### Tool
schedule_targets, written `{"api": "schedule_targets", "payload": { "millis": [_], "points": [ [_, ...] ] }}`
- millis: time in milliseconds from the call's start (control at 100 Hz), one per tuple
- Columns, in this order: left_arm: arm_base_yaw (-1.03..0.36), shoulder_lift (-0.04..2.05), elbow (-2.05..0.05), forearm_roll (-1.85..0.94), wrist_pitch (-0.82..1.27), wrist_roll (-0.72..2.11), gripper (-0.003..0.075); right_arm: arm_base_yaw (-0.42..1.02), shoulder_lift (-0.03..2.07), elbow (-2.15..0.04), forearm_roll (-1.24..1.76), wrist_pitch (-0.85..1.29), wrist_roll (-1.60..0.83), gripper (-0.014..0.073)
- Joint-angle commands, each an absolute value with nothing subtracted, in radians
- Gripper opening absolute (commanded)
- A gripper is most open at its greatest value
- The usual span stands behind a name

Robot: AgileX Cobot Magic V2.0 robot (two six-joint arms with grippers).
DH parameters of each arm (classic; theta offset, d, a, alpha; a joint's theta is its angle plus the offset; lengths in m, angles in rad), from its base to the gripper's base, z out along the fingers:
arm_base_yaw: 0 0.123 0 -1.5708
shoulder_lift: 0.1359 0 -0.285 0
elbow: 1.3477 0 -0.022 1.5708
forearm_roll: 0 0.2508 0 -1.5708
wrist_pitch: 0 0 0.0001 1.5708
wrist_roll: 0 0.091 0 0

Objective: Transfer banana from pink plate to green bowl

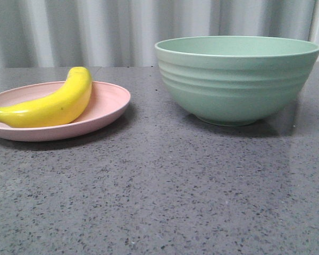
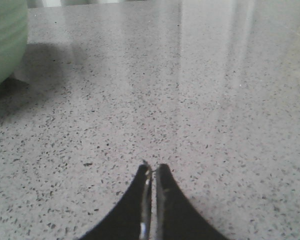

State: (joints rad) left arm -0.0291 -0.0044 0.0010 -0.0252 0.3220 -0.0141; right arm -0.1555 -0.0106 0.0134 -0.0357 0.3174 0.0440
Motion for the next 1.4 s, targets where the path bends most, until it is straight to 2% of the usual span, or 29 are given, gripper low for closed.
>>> {"api": "schedule_targets", "payload": {
  "millis": [0,330,380,440,500,570,640,710,880,1100,1170,1270,1390],
  "points": [
    [-0.029,-0.036,0.027,-0.026,0.285,-0.022,-0.0019,-0.16,-0.029,0.039,-0.048,0.299,0.038,-0.0072],
    [-0.029,-0.036,0.027,-0.013,0.279,-0.022,-0.0019,-0.16,-0.029,0.039,-0.048,0.299,0.038,-0.0072],
    [-0.027,-0.036,0.025,0.075,0.255,-0.022,-0.0019,-0.16,-0.029,0.039,-0.048,0.299,0.038,-0.0072],
    [-0.011,-0.036,0.008,0.394,0.246,-0.027,-0.0018,-0.16,-0.029,0.039,-0.048,0.299,0.038,-0.0072],
    [0.031,-0.036,-0.027,0.815,0.403,-0.178,-0.0019,-0.16,-0.029,0.039,-0.048,0.299,0.038,-0.0072],
    [0.094,-0.036,-0.07,1.065,0.709,-0.428,-0.0019,-0.16,-0.029,0.039,-0.048,0.299,0.038,-0.0072],
    [0.155,-0.036,-0.089,1.093,0.919,-0.497,-0.0019,-0.16,-0.029,0.039,-0.048,0.299,0.038,-0.0072],
    [0.207,-0.036,-0.089,1.049,1.019,-0.497,-0.0019,-0.16,-0.029,0.039,-0.048,0.299,0.038,-0.0072],
    [0.283,-0.036,-0.082,0.88,1.074,-0.497,-0.0019,-0.16,-0.029,0.039,-0.048,0.299,0.038,-0.0072],
    [0.289,-0.036,-0.043,0.813,0.772,-0.494,-0.0019,-0.16,-0.029,0.039,-0.048,0.299,0.038,-0.0072],
    [0.285,-0.036,-0.013,0.797,0.536,-0.494,-0.0018,-0.16,-0.029,0.039,-0.048,0.299,0.038,-0.0072],
    [0.283,-0.036,0.028,0.799,0.094,-0.494,-0.0018,-0.16,-0.029,0.039,-0.048,0.299,0.038,-0.0072],
    [0.283,-0.036,0.026,0.847,-0.236,-0.494,-0.0018,-0.16,-0.029,0.039,-0.048,0.299,0.038,-0.0072]
  ]
}}
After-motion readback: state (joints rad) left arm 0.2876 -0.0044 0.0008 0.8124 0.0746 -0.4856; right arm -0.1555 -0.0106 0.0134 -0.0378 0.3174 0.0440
